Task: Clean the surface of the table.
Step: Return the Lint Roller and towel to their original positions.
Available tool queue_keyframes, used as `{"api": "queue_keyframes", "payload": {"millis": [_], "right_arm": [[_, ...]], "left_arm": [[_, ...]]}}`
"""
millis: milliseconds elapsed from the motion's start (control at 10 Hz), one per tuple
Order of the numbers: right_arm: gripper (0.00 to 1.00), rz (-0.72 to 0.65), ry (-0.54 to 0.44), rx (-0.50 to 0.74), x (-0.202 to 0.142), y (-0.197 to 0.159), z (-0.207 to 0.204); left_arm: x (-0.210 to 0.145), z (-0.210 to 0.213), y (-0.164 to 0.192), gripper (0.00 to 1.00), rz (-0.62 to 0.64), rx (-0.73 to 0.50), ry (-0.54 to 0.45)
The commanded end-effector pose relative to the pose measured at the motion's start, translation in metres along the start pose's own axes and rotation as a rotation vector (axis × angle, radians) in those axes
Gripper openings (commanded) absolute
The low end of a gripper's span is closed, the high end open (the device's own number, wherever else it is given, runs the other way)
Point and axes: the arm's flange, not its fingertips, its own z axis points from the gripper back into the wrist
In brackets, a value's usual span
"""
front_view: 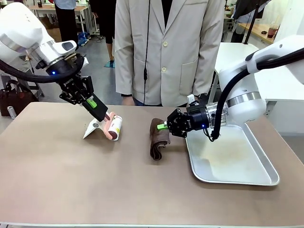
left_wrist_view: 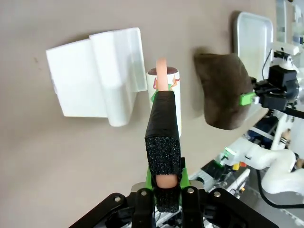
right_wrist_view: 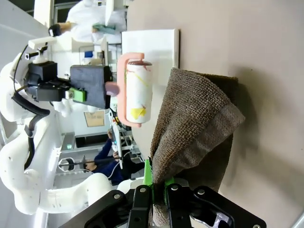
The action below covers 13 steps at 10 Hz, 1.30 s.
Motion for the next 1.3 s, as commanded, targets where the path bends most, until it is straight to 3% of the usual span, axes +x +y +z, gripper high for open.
{"api": "queue_keyframes", "payload": {"millis": [0, 300, 1200], "right_arm": [[0.09, 0.026, -0.012, 0.046, 0.001, -0.003, -0.002], [0.09, 0.019, -0.012, 0.056, 0.003, -0.008, -0.001], [0.09, -0.007, -0.029, 0.056, 0.010, -0.008, -0.004]], "left_arm": [[0.012, 0.003, -0.001, 0.21, 0.025, 0.024, -0.051], [0.019, -0.003, 0.001, 0.21, 0.030, -0.004, -0.151], [0.028, -0.026, 0.015, 0.21, 0.041, 0.032, -0.085]]}}
